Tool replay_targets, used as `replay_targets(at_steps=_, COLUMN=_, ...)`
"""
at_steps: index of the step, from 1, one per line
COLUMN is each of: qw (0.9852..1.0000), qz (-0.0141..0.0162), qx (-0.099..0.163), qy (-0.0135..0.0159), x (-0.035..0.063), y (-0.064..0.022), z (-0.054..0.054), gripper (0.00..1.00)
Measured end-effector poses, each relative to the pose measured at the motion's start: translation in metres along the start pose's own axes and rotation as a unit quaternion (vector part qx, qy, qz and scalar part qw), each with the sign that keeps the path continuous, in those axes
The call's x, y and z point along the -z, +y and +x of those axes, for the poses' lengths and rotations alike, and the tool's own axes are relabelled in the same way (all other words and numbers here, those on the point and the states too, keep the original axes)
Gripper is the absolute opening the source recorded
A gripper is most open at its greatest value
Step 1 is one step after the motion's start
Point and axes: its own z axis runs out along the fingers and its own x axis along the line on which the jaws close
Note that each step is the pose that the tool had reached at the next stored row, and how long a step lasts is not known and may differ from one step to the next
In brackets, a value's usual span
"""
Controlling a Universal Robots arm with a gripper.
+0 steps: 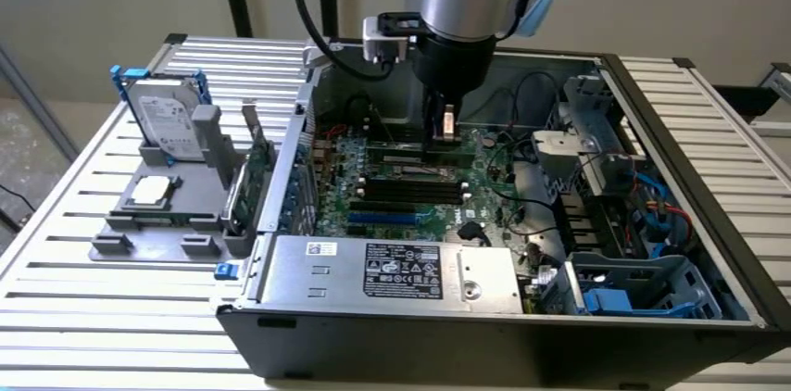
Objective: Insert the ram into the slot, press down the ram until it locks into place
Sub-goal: 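Insert the ram into the slot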
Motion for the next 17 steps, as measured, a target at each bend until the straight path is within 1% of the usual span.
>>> replay_targets(at_steps=13, qw=1.0000, qz=0.0001, qx=0.000, qy=0.0000, x=-0.0237, y=-0.0009, z=0.001, gripper=0.13)
replay_targets(at_steps=15, qw=1.0000, qz=0.0005, qx=0.000, qy=0.0000, x=-0.0273, y=-0.0011, z=0.001, gripper=0.13)
replay_targets(at_steps=17, qw=1.0000, qz=0.0015, qx=0.000, qy=0.0000, x=-0.0308, y=-0.0012, z=0.001, gripper=0.13)
